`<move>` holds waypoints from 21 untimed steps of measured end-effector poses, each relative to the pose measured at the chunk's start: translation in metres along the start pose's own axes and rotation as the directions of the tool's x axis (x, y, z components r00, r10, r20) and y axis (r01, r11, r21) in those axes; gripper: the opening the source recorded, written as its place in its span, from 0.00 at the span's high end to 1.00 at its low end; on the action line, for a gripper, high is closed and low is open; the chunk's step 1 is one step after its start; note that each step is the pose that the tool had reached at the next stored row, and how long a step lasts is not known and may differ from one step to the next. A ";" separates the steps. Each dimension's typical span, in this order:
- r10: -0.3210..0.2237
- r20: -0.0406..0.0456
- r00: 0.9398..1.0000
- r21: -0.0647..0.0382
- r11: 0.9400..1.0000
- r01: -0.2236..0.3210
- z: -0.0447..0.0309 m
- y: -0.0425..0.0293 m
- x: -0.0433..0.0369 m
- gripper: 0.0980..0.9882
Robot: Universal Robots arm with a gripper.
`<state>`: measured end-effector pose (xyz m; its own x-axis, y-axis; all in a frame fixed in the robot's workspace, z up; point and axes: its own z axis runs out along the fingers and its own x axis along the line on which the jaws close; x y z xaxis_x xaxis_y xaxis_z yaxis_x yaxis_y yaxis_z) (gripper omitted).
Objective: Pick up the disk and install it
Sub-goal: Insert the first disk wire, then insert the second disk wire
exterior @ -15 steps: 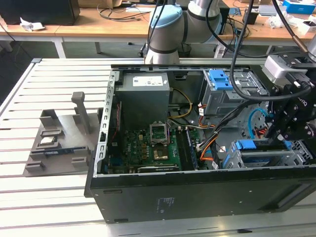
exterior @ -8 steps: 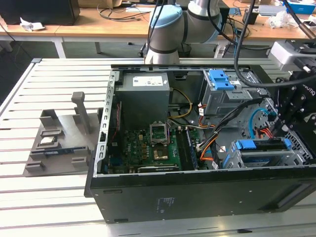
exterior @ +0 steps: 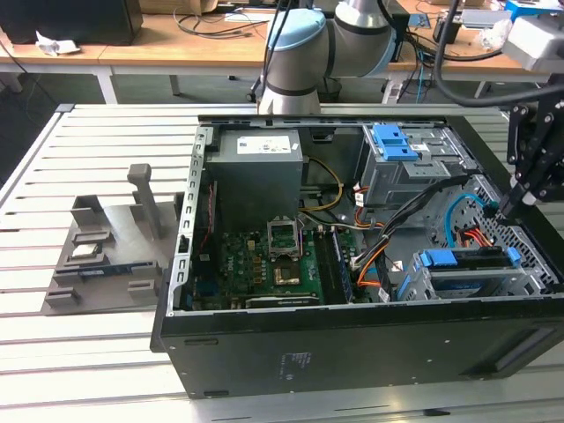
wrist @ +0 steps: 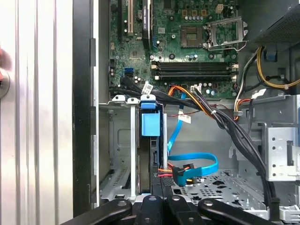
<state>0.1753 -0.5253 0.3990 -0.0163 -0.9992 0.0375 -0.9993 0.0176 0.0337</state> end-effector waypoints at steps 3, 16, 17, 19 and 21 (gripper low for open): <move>0.000 0.000 1.000 0.000 1.000 0.000 -0.0031 0.0001 0.0001 0.99; 0.000 -0.001 1.000 0.000 1.000 0.000 -0.0037 0.0016 0.0001 0.77; 0.000 0.000 1.000 0.000 1.000 0.000 -0.0033 0.0047 -0.0004 0.77; 0.000 0.000 1.000 0.000 1.000 0.000 -0.0025 0.0106 -0.0043 0.77; 0.000 0.000 1.000 0.000 1.000 0.000 -0.0015 0.0144 -0.0095 0.77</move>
<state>0.1611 -0.5154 0.4006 -0.0159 -0.9992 0.0376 -0.9993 0.0172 0.0336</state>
